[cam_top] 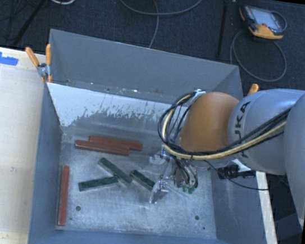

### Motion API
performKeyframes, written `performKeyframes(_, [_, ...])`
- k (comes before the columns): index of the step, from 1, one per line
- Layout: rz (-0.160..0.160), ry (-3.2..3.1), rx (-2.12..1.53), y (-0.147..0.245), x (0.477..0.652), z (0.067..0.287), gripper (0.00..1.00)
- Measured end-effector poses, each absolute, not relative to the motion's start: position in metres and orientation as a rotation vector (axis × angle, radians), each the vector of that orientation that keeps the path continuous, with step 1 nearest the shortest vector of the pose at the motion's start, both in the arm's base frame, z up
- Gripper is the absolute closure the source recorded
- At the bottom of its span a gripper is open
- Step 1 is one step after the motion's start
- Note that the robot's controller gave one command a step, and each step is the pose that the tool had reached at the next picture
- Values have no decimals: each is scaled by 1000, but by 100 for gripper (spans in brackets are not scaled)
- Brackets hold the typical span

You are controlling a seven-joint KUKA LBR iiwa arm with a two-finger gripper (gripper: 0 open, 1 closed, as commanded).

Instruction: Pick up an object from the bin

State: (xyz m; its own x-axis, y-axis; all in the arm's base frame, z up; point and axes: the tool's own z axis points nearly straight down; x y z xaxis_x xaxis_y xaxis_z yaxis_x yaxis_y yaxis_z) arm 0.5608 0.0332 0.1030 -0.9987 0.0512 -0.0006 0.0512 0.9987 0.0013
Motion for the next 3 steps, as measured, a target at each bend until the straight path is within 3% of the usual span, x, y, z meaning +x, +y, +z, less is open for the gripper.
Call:
performKeyframes(1, [1,3123,309,45,558,74,0])
performKeyframes(2, [10,3117,186,43,569,77,100])
performKeyframes(3, [11,3117,186,43,569,77,100])
